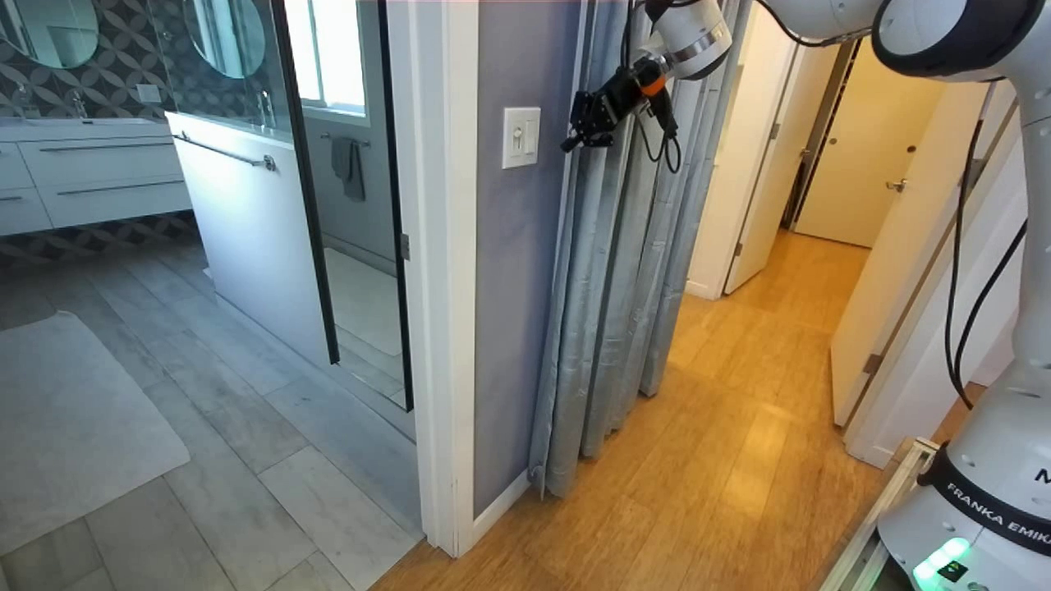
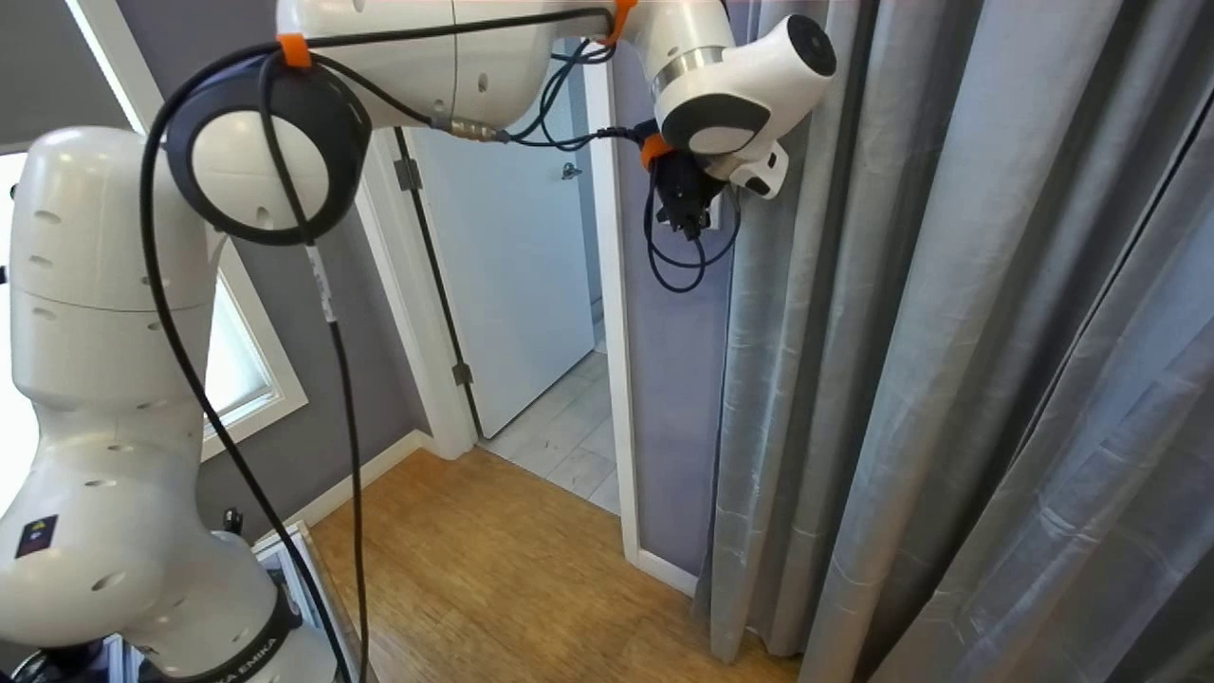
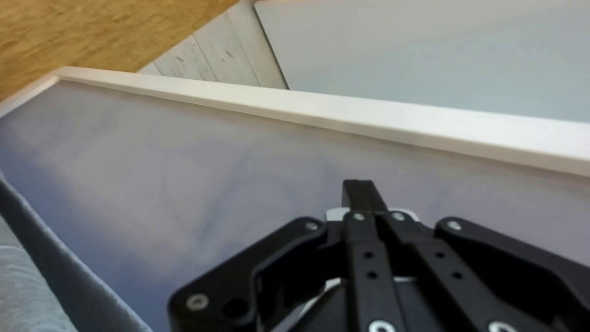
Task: Flip the switch
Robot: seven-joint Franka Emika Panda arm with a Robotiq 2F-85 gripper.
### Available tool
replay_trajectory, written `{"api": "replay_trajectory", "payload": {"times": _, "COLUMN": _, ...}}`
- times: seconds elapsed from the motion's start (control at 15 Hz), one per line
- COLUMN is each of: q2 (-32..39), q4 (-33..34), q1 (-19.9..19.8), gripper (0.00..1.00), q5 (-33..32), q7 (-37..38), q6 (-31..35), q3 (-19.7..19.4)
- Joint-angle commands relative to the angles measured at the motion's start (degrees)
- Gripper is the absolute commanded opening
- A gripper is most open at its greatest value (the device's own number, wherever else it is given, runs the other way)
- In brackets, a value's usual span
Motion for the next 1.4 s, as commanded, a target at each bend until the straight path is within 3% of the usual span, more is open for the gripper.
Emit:
{"api": "replay_trajectory", "payload": {"times": 0.0, "q2": -7.7, "q4": -5.7, "q1": 2.1, "gripper": 0.0, "q5": -10.6, "q7": -0.2, "q6": -0.9, "q3": -0.8}}
{"api": "replay_trajectory", "payload": {"times": 0.2, "q2": -13.6, "q4": -10.0, "q1": 3.2, "gripper": 0.0, "q5": -18.1, "q7": -0.6, "q6": 0.7, "q3": -0.2}}
{"api": "replay_trajectory", "payload": {"times": 0.27, "q2": -16.0, "q4": -11.9, "q1": 3.8, "gripper": 0.26, "q5": -20.4, "q7": -0.4, "q6": 1.9, "q3": 0.0}}
{"api": "replay_trajectory", "payload": {"times": 0.47, "q2": -23.2, "q4": -17.9, "q1": 5.5, "gripper": 0.4, "q5": -27.1, "q7": 0.0, "q6": 5.7, "q3": 0.5}}
{"api": "replay_trajectory", "payload": {"times": 1.0, "q2": -41.9, "q4": -36.6, "q1": 9.0, "gripper": 0.96, "q5": -42.0, "q7": 2.2, "q6": 10.9, "q3": 3.0}}
{"api": "replay_trajectory", "payload": {"times": 1.33, "q2": -50.1, "q4": -45.7, "q1": 10.5, "gripper": 1.0, "q5": -44.9, "q7": 2.3, "q6": 15.0, "q3": 5.0}}
